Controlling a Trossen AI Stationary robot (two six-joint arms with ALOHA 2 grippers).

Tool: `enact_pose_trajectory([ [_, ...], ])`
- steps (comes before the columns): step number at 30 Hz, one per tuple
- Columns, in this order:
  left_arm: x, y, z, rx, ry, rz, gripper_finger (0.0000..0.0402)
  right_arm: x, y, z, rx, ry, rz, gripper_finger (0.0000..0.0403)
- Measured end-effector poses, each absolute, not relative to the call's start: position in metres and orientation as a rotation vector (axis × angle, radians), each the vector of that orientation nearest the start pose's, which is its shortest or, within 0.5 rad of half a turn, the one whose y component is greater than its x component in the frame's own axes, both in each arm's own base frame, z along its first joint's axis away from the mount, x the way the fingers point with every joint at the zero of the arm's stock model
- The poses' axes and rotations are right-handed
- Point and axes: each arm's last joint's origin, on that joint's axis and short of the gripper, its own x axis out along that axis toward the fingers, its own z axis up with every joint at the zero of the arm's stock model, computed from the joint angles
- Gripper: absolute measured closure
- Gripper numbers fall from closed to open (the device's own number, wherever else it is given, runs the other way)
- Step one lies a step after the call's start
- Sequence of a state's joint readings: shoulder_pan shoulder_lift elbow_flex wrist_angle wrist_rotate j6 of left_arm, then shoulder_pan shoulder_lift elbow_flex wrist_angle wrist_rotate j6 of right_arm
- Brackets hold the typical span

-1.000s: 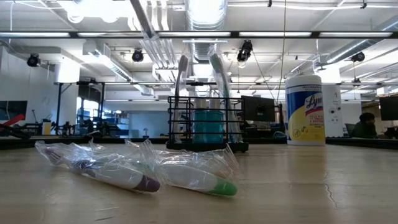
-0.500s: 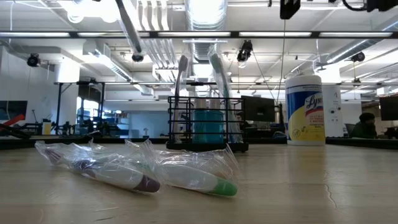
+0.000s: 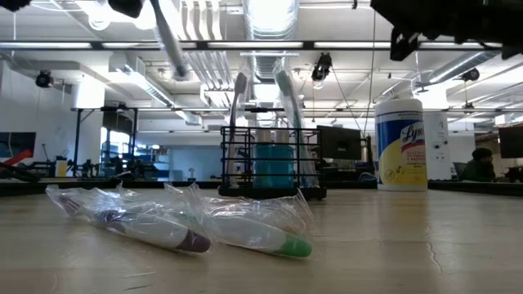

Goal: Pick & Place toothbrushing station
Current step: Put the top blue toothbrush into the black wire organizer

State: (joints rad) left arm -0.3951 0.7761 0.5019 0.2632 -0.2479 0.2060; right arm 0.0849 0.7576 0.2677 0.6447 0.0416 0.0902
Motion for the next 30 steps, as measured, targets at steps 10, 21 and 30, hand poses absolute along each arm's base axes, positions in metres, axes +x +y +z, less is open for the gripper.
enact_pose_trajectory([
  [10, 0.219, -0.042, 0.269, 0.319, 0.004, 0.073, 0.0386, 0.16, 0.012, 0.212, 0.081, -0.146, 0.035, 0.0394],
  [21, 0.269, 0.003, 0.269, 0.233, 0.161, 0.06, 0.0386, 0.158, 0.012, 0.201, 0.032, -0.112, 0.032, 0.0394],
  [30, 0.266, -0.004, 0.312, 0.257, 0.233, 0.013, 0.0386, 0.155, 0.011, 0.186, 0.06, -0.066, 0.031, 0.0394],
])
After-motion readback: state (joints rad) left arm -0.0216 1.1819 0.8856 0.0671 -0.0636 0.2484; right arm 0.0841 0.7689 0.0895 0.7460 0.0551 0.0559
